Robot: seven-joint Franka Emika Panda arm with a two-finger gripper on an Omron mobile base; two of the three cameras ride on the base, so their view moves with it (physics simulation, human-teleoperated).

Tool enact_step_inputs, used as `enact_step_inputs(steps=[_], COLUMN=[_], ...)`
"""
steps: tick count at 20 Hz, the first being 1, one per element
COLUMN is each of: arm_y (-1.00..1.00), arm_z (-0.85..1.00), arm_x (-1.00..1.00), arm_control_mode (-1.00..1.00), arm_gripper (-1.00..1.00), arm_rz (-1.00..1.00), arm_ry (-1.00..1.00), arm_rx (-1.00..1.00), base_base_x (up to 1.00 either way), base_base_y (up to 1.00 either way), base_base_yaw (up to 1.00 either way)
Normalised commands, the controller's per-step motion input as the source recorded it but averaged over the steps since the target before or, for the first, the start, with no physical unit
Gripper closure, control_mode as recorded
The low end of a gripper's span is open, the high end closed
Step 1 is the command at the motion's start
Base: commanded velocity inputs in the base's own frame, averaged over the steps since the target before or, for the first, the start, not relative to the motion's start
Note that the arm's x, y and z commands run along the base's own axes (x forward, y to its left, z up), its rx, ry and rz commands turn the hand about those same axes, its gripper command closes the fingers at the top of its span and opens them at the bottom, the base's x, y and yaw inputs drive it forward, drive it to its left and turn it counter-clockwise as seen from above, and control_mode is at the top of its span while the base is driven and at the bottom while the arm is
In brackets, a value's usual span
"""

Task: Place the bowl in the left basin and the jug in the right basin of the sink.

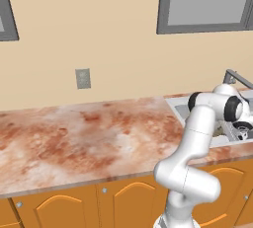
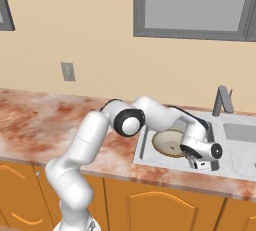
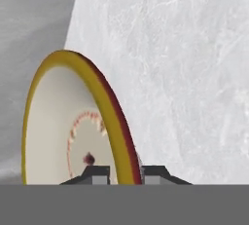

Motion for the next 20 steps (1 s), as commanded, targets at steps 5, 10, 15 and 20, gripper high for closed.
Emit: enact_step_inputs(steps=[5,10,15,20], arm_y=[0.36,0.00,-0.06,0.00], arm_z=[0.02,0.25,0.49,0.68], arm_x=[0.22,0.01,-0.15,-0.31], arm_control_mode=[-1.00,-1.00,-1.00,-1.00], arm_gripper=[-1.00,-1.00,-1.00,-1.00], arm_rz=[0.00,0.00,0.00,0.00], arm_ry=[0.01,0.00,0.00,0.00], arm_rx=[-0.11,-0.13,-0.13,-0.15], base_base_x=[0.00,0.00,0.00,0.00], base_base_y=[0.00,0.00,0.00,0.00], base_base_yaw=[0.00,0.00,0.00,0.00])
